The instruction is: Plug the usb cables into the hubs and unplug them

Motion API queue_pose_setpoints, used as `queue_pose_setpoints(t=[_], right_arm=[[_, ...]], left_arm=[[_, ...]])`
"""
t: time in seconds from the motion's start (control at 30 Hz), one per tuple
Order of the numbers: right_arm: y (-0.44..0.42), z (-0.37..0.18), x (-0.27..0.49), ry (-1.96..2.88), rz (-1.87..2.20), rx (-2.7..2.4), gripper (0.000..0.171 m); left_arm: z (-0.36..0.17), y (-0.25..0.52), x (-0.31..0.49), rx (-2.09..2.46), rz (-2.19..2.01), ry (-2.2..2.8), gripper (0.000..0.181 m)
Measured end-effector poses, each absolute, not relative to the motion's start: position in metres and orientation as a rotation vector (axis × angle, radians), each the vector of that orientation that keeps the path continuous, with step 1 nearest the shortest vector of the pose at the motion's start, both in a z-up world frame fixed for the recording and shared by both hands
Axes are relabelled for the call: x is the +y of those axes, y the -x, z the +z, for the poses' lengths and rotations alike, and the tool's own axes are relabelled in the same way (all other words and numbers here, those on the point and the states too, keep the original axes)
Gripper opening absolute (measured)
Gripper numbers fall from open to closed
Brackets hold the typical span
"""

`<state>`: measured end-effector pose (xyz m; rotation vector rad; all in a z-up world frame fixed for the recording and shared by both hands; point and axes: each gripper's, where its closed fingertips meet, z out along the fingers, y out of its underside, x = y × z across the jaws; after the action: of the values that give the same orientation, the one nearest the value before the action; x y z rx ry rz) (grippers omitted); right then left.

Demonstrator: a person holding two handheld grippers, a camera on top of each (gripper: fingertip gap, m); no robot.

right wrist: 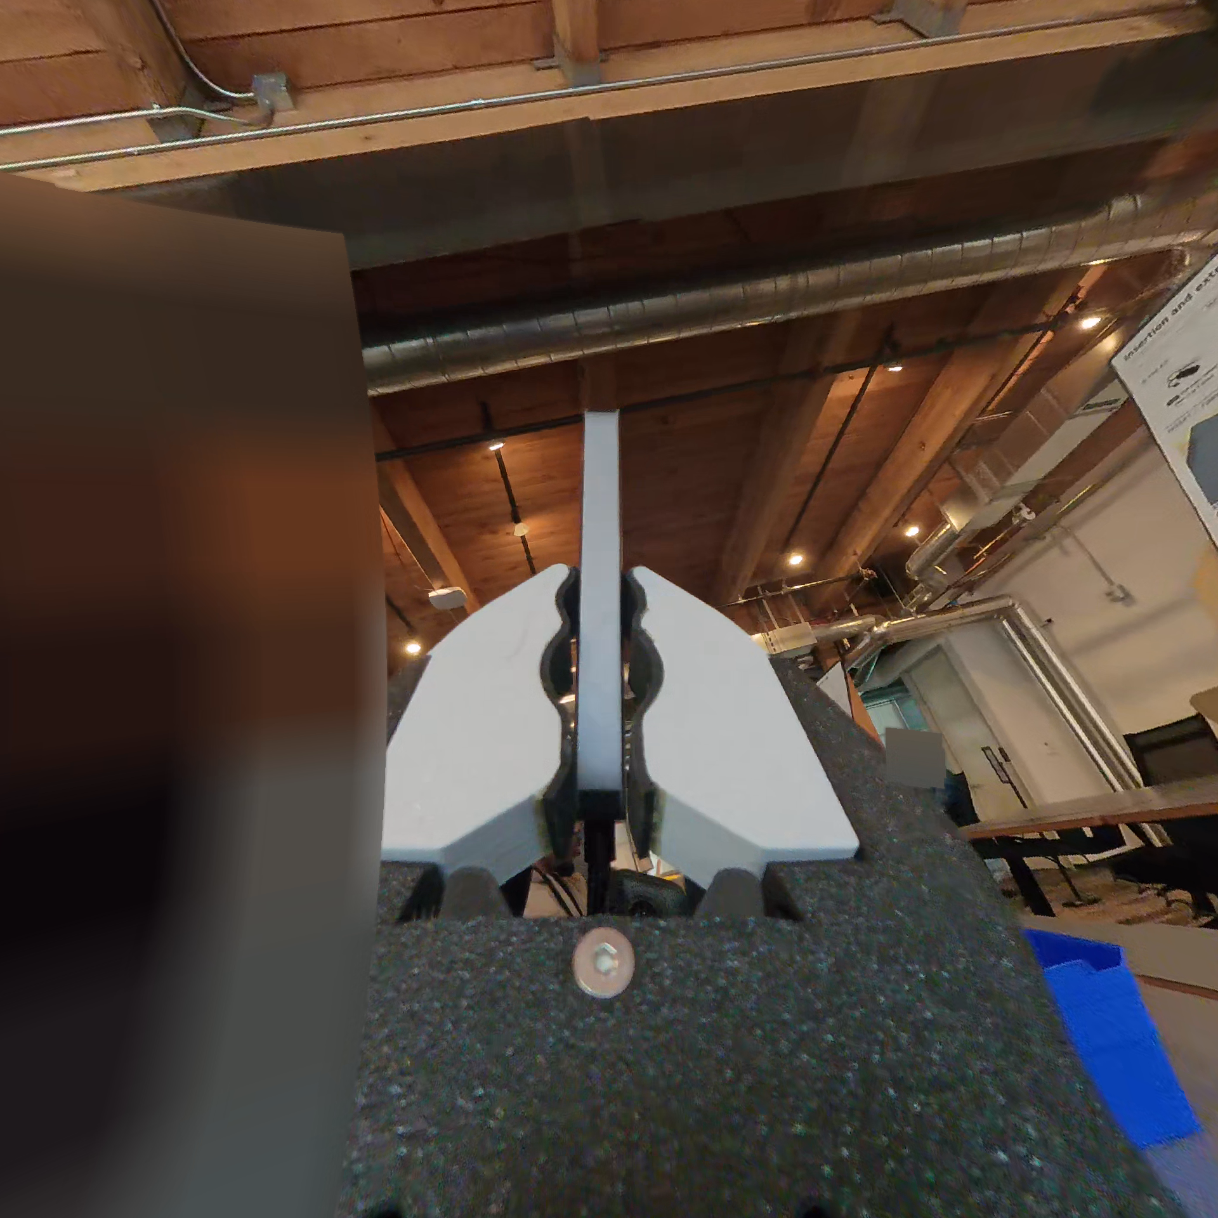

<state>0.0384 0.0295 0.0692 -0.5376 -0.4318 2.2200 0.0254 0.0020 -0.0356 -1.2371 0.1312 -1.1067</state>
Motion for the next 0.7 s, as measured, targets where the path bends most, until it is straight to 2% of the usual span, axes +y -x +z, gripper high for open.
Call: queue_pose_setpoints(t=[0.03,0.1,0.17,0.2,0.43,0.57,0.7], right_arm=[[-0.036,0.068,0.027,0.541,2.222,-0.437,0.012],[-0.030,0.064,0.022,0.556,2.231,-0.446,0.012],[-0.024,0.060,0.019,0.568,2.256,-0.443,0.011],[-0.021,0.058,0.018,0.583,2.263,-0.441,0.012],[-0.006,0.048,0.019,0.652,2.294,-0.531,0.013],[0.003,0.039,0.008,0.713,2.283,-0.829,0.031],[0.009,0.028,0.004,0.764,2.156,-0.986,0.017]], left_arm=[[-0.034,-0.028,0.001,0.135,-1.114,1.219,0.063],[-0.025,-0.024,-0.001,0.110,-1.100,1.141,0.045],[-0.017,-0.014,-0.004,0.101,-1.015,1.077,0.012],[-0.015,-0.011,-0.005,0.122,-0.955,1.071,0.005],[0.000,0.007,-0.026,0.359,-0.660,1.149,0.003],[0.000,0.025,-0.043,0.503,-0.648,1.257,0.003],[-0.003,0.038,-0.056,0.569,-0.624,1.303,0.004]])
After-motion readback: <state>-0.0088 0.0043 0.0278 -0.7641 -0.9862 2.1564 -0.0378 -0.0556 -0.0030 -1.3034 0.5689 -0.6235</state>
